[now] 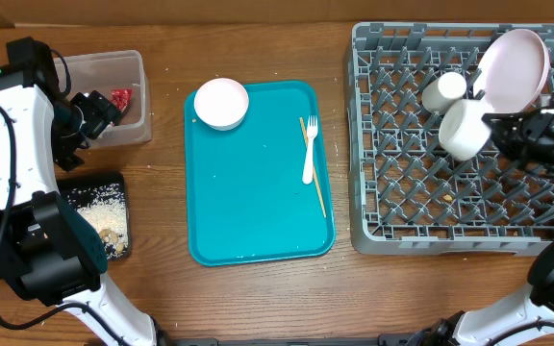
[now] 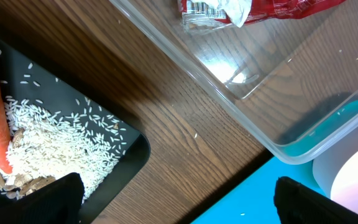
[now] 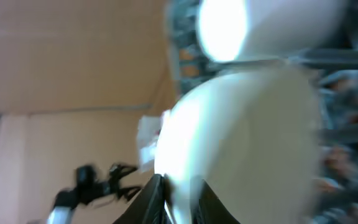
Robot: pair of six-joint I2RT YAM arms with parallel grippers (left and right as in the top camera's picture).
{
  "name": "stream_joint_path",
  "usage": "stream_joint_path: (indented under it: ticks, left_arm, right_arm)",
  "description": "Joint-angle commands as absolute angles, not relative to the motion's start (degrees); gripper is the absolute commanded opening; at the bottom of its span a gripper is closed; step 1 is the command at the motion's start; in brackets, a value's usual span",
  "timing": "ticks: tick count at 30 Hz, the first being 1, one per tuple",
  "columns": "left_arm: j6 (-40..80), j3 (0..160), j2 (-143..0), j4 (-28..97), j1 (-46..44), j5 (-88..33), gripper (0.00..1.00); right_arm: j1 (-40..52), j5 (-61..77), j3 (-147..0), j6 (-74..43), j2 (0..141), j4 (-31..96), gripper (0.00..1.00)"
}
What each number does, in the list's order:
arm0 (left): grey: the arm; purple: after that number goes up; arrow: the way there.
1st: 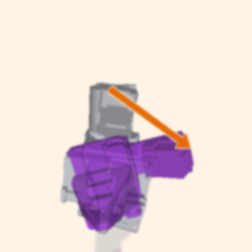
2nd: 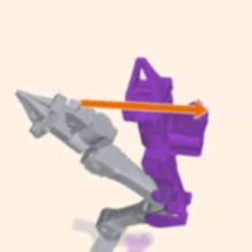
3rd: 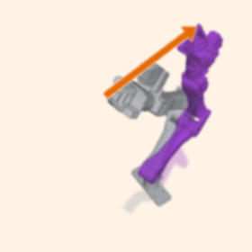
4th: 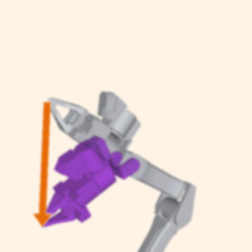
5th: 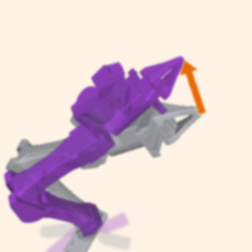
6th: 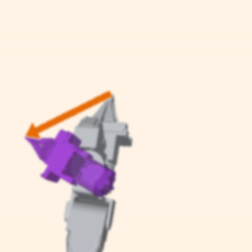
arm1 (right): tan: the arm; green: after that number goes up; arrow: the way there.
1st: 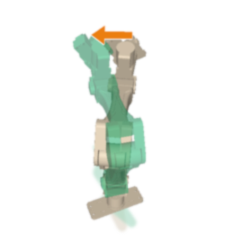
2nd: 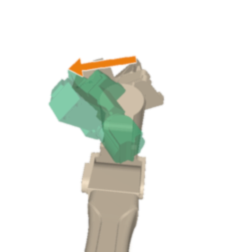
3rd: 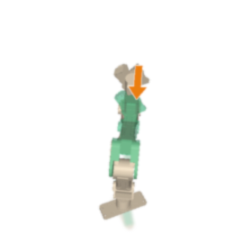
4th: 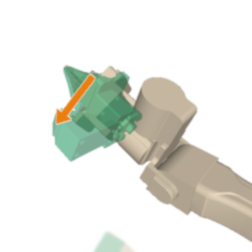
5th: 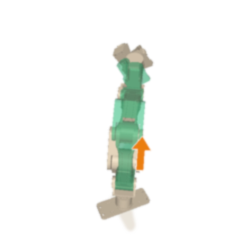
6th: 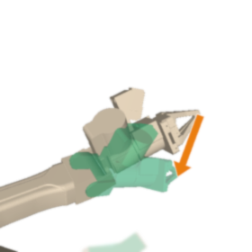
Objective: Sort waste into correct bins and load items into the dishwasher rack
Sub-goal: 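Carry the white bowl right and set it in the dish rack, then release the bowl and move the right gripper back to the tray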
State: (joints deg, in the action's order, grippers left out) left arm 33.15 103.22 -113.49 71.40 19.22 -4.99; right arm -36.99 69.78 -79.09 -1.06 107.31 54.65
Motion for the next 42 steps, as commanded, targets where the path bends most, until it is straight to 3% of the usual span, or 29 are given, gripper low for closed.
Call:
stream_joint_path:
  ticks: [1, 11, 17, 22, 26, 28, 30, 34, 42]
  left_arm:
    - [34.3, 103.4, -113.1, 71.5, 19.1, -5.4, 1.0]
    - [34.3, 103.4, -113.1, 71.5, 19.1, -5.4, 1.0]
    - [34.3, 103.4, -113.1, 71.5, 19.1, -5.4, 1.0]
    - [34.3, 103.4, -113.1, 71.5, 19.1, -5.4, 1.0]
    - [34.3, 103.4, -113.1, 71.5, 19.1, -5.4, 1.0]
    - [34.3, 103.4, -113.1, 71.5, 19.1, -5.4, 1.0]
    - [34.3, 103.4, -113.1, 71.5, 19.1, -5.4, 1.0]
    - [34.3, 103.4, -113.1, 71.5, 19.1, -5.4, 1.0]
    - [34.3, 103.4, -113.1, 71.5, 19.1, -5.4, 1.0]
  right_arm:
    - [-36.9, 54.7, -81.7, -7.5, 107.2, 55.6, 0.17]
    - [-36.9, 36.0, -93.6, -12.0, 107.2, 69.1, 0.45]
    - [-36.7, 18.2, -108.3, -17.0, 105.7, 83.5, 0.47]
    - [-34.7, 14.7, -113.3, -17.0, 101.5, 86.8, 0.47]
    - [-30.7, 13.3, -113.1, -17.0, 100.5, 83.8, 0.44]
    - [-28.4, 13.3, -112.1, -16.8, 101.0, 82.2, 0.38]
    - [-25.5, 13.3, -110.4, -16.7, 102.0, 80.0, 0.25]
    - [-20.0, 12.5, -106.2, -16.3, 104.2, 74.5, 0.15]
    - [-15.3, 6.0, -102.6, -16.8, 109.4, 70.8, 0.13]
